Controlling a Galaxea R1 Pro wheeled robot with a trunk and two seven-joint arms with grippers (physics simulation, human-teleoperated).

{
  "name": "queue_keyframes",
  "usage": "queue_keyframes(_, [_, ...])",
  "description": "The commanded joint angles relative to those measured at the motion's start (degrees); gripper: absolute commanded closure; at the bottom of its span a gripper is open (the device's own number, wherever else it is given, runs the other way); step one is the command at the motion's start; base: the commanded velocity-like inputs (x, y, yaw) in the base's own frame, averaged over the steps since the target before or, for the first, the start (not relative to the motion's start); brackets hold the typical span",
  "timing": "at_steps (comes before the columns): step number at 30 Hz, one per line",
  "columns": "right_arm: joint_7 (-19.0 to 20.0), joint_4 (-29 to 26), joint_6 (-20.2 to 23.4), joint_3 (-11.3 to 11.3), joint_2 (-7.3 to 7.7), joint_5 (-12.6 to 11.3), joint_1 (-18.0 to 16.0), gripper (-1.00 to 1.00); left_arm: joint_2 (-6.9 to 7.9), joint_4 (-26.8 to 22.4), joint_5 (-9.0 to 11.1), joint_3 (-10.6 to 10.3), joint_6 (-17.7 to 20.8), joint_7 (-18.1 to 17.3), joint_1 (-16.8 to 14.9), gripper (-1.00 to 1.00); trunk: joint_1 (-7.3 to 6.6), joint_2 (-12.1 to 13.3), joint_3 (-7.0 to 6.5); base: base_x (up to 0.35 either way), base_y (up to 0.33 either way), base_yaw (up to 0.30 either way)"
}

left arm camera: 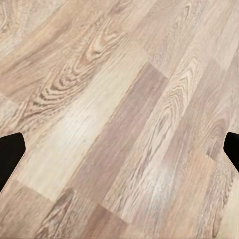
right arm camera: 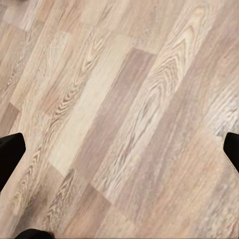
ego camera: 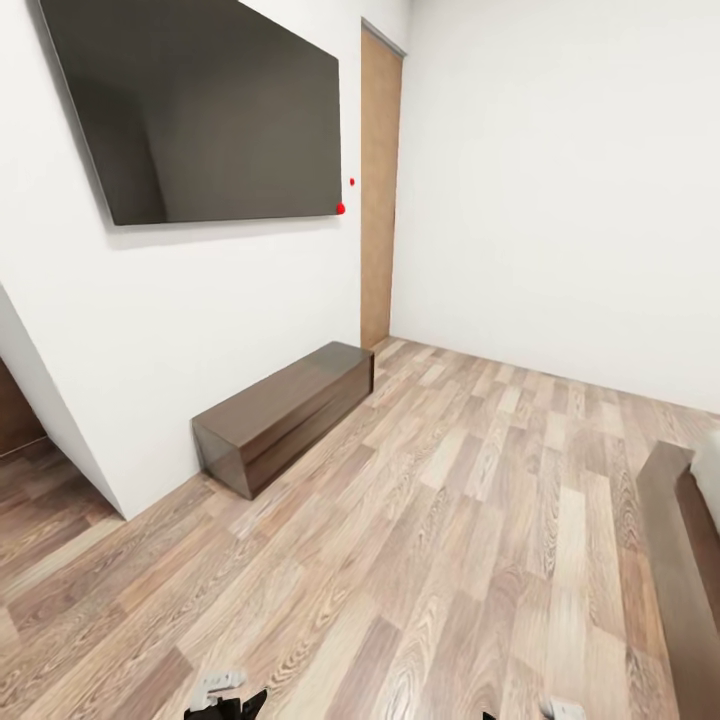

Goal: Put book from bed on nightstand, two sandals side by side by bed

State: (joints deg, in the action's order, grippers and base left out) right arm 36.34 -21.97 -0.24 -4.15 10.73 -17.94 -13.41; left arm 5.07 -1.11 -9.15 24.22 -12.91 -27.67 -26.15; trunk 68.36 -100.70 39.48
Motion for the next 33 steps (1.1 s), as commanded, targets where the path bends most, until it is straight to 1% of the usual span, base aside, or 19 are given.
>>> queue_keyframes(1, [0.3, 0.1, 0.0, -0.1, -0.01, -0.3, 0.0, -1.0, 0.02, 0.1, -0.6, 0.5, -0.3, -0.1, 0.0, -1.0, 0.03, 0.0, 0.05, 0.333, 0.0, 0.0])
queue_keyframes(12, [0.3, 0.1, 0.0, -0.1, -0.01, -0.3, 0.0, -1.0, 0.02, 0.1, -0.6, 0.5, -0.3, -0.1, 0.0, -1.0, 0.03, 0.0, 0.05, 0.333, 0.0, -0.001])
queue_keyframes(17, [0.3, 0.1, 0.0, 0.0, -0.01, -0.3, 0.0, -1.0, 0.03, 0.1, -0.6, 0.5, -0.3, -0.1, 0.0, -1.0, 0.03, 0.0, 0.05, 0.297, 0.0, -0.091])
queue_keyframes(33, [0.3, 0.1, 0.0, 0.0, -0.01, -0.3, 0.0, -1.0, 0.03, 0.1, -0.6, 0.5, -0.3, -0.1, 0.0, -1.0, 0.03, 0.0, 0.05, 0.017, 0.0, -0.21])
